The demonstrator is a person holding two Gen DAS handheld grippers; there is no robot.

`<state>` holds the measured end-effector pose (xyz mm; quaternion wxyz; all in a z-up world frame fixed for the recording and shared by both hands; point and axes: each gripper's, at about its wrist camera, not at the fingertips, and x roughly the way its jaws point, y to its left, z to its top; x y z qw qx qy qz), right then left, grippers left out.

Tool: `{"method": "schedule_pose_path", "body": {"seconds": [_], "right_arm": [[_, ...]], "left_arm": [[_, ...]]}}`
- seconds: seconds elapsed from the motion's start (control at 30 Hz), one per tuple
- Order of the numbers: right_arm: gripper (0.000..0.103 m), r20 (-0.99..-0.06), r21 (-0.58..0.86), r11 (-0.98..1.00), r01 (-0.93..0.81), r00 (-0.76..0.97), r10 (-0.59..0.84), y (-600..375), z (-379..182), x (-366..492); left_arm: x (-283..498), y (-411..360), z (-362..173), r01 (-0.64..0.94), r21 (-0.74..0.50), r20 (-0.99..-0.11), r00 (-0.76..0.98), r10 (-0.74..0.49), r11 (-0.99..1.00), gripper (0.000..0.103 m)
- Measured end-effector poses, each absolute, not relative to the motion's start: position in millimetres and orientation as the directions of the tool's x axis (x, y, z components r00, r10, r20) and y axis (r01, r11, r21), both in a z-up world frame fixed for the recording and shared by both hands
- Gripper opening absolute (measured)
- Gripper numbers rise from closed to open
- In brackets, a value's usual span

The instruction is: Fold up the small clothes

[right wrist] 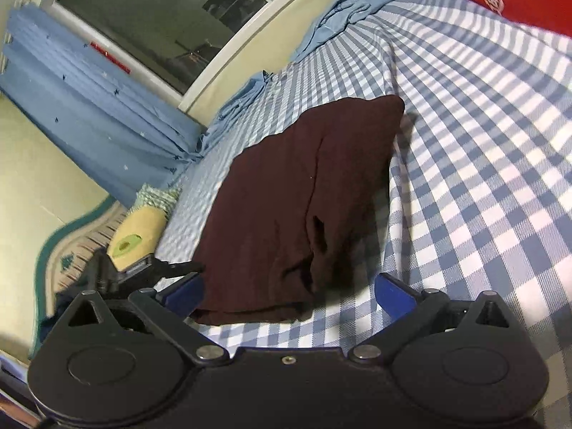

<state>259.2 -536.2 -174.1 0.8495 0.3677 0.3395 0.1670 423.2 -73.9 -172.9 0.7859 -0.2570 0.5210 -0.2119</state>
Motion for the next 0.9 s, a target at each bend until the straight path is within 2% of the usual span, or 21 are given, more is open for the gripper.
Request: {"method": "schedule_pose_path", "body": {"seconds": [0.13,0.23,0.33,0.5,0.63,0.8,0.9], "right_arm": [[0.102,-0.404,0.812,0.584,-0.012,0.711,0.576,-545.1,-185.9,268.8],[0.102,-0.382,0.853,0.521,0.021,0.704,0.598,-544.9,-198.2,279.3],[0.102,-0.332,0.884,0.468,-0.001,0.703,0.628,-540.3,-203.4,283.4],[0.102,-0.395,0.854,0.519,0.037,0.697,0.598,-531.8,-210.7,304.4],[0.102,-0.361,0.88,0.473,0.049,0.717,0.597,-538.2,-223.5,334.7],[0.103,-0.305,0.9,0.435,0.005,0.72,0.623,-535.1,-227.9,384.8],[0.103,-0.351,0.863,0.505,-0.011,0.706,0.615,-528.1,-225.1,411.6]], "left_arm": [[442.4,-87.7,-176.5,0.012,-0.618,-0.738,0.336,-0.586,0.786,0.102],[447.9,-80.4,-176.9,-0.03,-0.659,-0.717,0.327,-0.616,0.751,0.102],[435.4,-75.1,-172.7,0.033,-0.672,-0.689,0.339,-0.641,0.74,0.101],[432.3,-75.1,-171.3,0.061,-0.682,-0.674,0.335,-0.659,0.729,0.102],[439.8,-74.6,-177.7,0.049,-0.686,-0.675,0.33,-0.66,0.726,0.102],[429.9,-94.1,-168.8,0.147,-0.594,-0.717,0.349,-0.603,0.791,0.101],[415.1,-104.8,-165.1,0.229,-0.505,-0.737,0.388,-0.554,0.832,0.095]]}}
